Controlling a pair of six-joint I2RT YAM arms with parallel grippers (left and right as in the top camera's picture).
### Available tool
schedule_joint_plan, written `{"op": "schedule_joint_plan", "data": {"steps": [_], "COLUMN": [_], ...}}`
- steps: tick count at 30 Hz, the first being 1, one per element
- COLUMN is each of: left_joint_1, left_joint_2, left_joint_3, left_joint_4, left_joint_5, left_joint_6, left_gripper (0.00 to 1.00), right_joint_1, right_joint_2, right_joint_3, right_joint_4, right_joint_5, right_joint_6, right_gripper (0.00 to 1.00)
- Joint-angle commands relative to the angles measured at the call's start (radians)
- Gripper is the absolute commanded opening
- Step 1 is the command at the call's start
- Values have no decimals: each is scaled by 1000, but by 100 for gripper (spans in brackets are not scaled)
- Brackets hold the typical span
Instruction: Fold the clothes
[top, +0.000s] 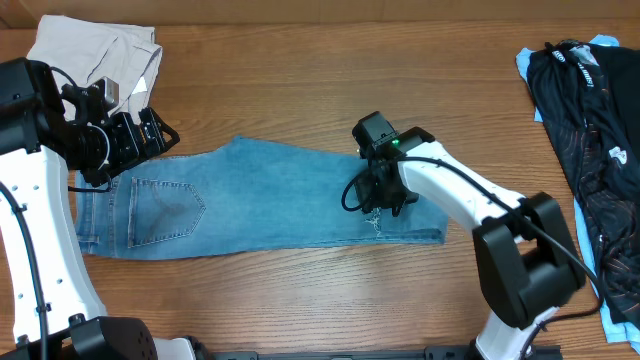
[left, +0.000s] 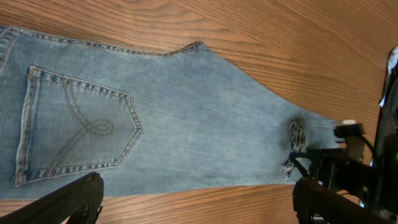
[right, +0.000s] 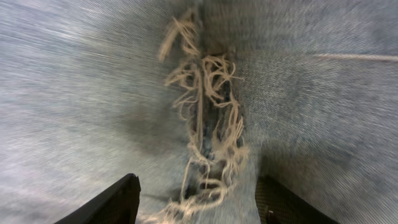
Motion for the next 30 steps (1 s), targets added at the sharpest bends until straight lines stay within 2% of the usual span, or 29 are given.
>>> {"op": "schedule_joint_plan", "data": {"steps": [1,6,7,11,14,16,19,30], "left_joint_1": [-8,-8,-8,-8,-8,-8,-8,-8], "left_joint_2": [7,7,7,7,7,7,7,7], "left_joint_3": [0,0,0,0,0,0,0,0], "left_joint_4": [3,4,4,4,4,4,4,4], "left_joint_5": [-9,-9,-9,-9,-9,-9,-10,-42], "left_joint_6": [16,16,16,16,16,16,16,15], "left_gripper": [100,100,100,100,100,100,100,100], "right_joint_1": [3,3,3,3,3,3,3,3], "right_joint_2": [50,62,63,63,63,63,63,24], "right_joint_3": [-6,-6,-6,-6,-5,-5,-5,85], "right_joint_4": [5,16,19,31,39,43,48,-13], "right_joint_5": [50,51,52,40,41,40,33,-55], "right_joint_6": [24,29,32,32,40,59,62,89], "right_gripper": [64,63,59,33,27,15,5,4]}}
